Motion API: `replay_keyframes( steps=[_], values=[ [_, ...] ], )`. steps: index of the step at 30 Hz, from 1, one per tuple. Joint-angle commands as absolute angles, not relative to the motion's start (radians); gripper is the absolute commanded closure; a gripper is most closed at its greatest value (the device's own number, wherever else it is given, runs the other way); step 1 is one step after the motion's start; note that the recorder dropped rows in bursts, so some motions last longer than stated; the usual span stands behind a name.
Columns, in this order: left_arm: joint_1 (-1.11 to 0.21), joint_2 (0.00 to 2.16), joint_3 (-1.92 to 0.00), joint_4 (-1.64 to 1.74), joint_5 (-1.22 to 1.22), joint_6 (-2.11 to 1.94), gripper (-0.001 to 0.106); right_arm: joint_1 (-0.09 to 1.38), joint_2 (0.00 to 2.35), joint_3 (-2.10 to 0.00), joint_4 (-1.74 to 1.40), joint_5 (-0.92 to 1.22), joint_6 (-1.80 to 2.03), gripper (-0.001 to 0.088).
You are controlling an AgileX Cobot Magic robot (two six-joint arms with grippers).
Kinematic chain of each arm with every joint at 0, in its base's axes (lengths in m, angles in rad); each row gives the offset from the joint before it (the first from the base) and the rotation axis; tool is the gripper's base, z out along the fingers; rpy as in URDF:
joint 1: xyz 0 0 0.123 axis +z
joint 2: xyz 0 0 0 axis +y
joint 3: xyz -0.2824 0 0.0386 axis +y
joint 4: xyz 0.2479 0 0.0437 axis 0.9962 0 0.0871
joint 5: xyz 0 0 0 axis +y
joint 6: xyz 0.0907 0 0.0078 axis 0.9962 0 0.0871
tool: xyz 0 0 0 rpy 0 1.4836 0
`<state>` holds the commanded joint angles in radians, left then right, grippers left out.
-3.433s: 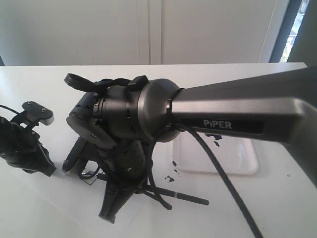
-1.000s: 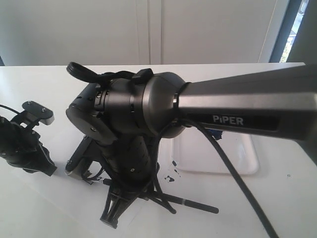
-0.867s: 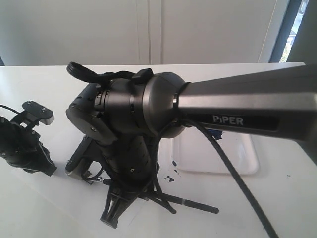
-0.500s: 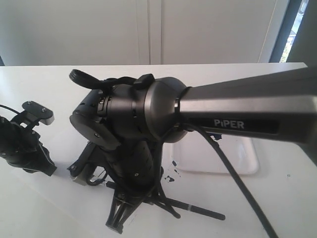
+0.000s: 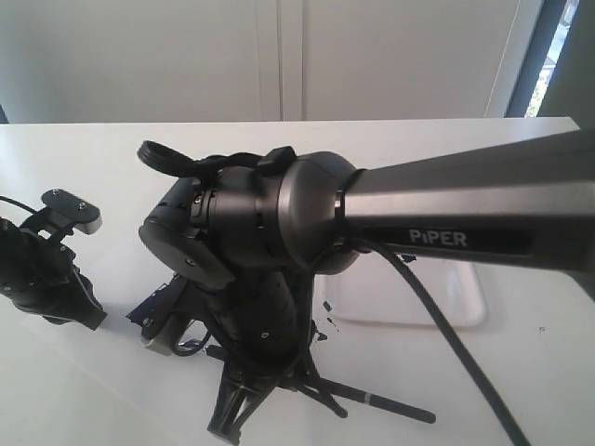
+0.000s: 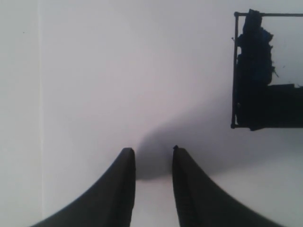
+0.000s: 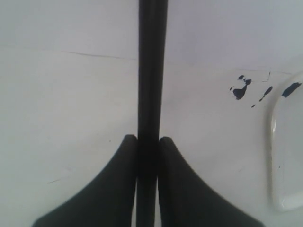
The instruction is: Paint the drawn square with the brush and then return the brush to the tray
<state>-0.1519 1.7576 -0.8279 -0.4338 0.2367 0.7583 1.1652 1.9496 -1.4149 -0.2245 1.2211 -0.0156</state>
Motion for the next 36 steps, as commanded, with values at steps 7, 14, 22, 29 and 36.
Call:
replay_keyframes(
  steps=[7,14,22,29,36],
  values=[
    [-0.152,1.758,-0.828,-0.434,0.239,0.758,0.071,1.165,1.933,-1.405,-0.248,1.221,0.0,0.0868],
    [-0.152,1.758,-0.828,-0.434,0.24,0.758,0.071,1.165,1.933,-1.405,-0.295,1.195,0.012,0.0868],
    [-0.152,1.758,-0.828,-0.436,0.242,0.758,0.071,1.163,1.956,-1.405,-0.34,1.092,0.034,0.0868],
    [-0.152,1.758,-0.828,-0.436,0.242,0.758,0.071,1.163,2.006,-1.431,-0.36,1.072,0.049,0.0868],
    [-0.152,1.758,-0.828,-0.436,0.242,0.758,0.071,1.161,2.016,-1.487,-0.369,1.048,0.056,0.0868]
  ],
)
